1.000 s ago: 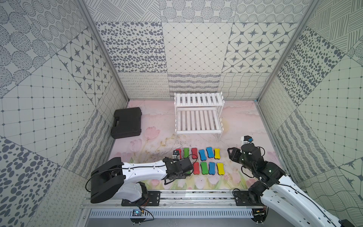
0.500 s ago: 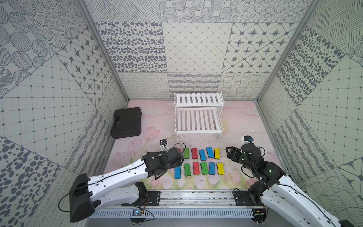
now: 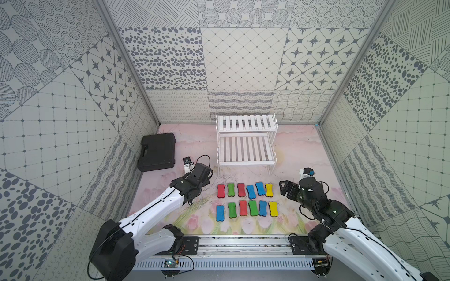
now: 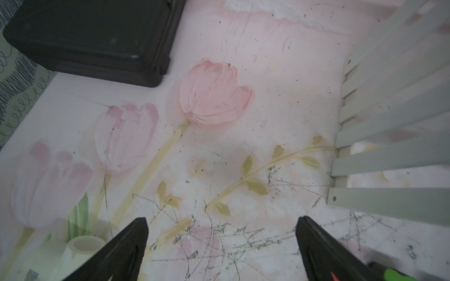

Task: Remove the whiteboard erasers from the shelf
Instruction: Reset both arms

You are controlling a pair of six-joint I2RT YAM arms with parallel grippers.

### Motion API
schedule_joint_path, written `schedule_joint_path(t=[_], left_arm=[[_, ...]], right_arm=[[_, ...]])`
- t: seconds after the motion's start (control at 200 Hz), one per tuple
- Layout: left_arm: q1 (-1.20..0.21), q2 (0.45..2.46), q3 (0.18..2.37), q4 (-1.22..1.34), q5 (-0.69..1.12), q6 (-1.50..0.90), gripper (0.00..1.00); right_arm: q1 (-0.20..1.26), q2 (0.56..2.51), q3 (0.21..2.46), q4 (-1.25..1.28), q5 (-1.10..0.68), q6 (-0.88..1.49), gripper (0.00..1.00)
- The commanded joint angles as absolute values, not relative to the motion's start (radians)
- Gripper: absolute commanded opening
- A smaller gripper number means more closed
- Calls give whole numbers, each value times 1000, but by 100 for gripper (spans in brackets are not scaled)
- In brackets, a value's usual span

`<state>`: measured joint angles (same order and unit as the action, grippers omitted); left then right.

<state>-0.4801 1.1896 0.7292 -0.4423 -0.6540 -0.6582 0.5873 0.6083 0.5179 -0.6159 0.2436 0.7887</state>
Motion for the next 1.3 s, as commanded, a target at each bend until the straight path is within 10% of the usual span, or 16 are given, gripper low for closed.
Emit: schedule_joint_path(t=[0.0,0.505,1.296], left_arm=[[-382,1335,769,-119,-814,-317,100],[-205,1529,523,658,-560,-30,99],[-141,1569,544,624,-362,-41,95]], right_arm=[[583,599,535,-595,278,765,97],[583,601,570,-607,371,711,97],[561,859,678,-492,631,672,97]])
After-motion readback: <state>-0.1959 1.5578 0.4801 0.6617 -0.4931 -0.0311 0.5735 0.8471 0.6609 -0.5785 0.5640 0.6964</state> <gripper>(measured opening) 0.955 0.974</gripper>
